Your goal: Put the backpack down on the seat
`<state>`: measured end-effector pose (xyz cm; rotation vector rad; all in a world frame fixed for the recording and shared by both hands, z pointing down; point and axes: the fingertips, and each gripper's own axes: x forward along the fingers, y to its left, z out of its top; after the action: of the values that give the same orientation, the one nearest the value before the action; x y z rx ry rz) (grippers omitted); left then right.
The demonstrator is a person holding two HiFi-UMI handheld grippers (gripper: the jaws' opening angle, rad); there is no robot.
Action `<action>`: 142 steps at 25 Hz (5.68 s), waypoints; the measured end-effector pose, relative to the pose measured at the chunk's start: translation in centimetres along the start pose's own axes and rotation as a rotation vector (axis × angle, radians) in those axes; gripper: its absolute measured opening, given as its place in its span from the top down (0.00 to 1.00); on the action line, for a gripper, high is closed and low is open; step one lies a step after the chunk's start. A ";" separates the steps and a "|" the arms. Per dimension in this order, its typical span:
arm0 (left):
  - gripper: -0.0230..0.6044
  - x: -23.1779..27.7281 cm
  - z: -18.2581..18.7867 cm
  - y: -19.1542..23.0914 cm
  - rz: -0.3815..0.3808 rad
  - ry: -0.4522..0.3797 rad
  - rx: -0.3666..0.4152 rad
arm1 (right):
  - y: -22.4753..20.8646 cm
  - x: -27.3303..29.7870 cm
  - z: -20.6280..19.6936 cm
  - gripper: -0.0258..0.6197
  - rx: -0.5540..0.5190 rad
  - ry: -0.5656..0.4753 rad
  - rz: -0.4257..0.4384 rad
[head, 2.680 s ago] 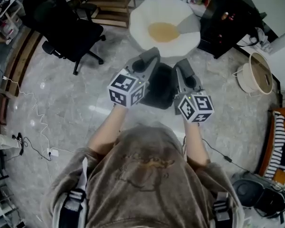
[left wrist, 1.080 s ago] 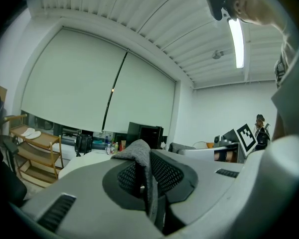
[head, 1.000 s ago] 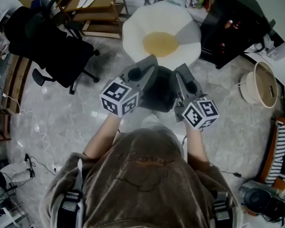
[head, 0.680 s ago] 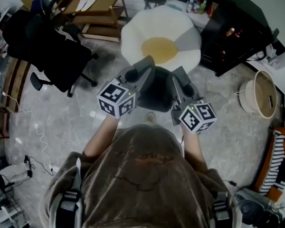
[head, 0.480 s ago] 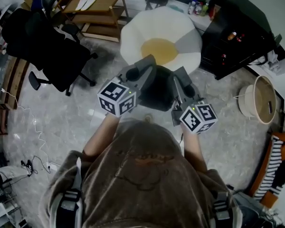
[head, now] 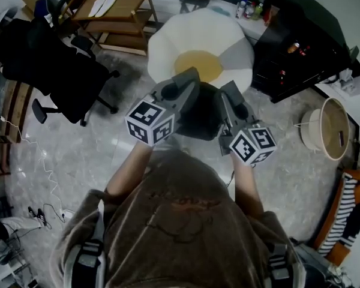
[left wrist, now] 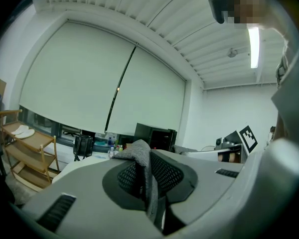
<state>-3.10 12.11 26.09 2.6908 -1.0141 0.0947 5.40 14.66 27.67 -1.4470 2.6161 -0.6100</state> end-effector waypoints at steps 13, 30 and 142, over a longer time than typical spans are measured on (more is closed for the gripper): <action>0.91 7.8 1.1 6.0 -0.057 0.031 -0.008 | -6.1 6.8 1.8 0.92 0.018 -0.007 -0.039; 0.91 20.5 4.0 17.7 -0.150 0.093 -0.025 | -15.9 20.0 5.6 0.92 0.057 -0.008 -0.125; 0.90 56.0 -23.7 40.0 -0.044 0.171 -0.009 | -53.1 46.6 -14.9 0.91 0.033 0.088 -0.217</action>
<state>13.61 -46.24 66.33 2.6419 -0.9012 0.3058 18.00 -44.57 66.98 -1.7470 2.5166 -0.7510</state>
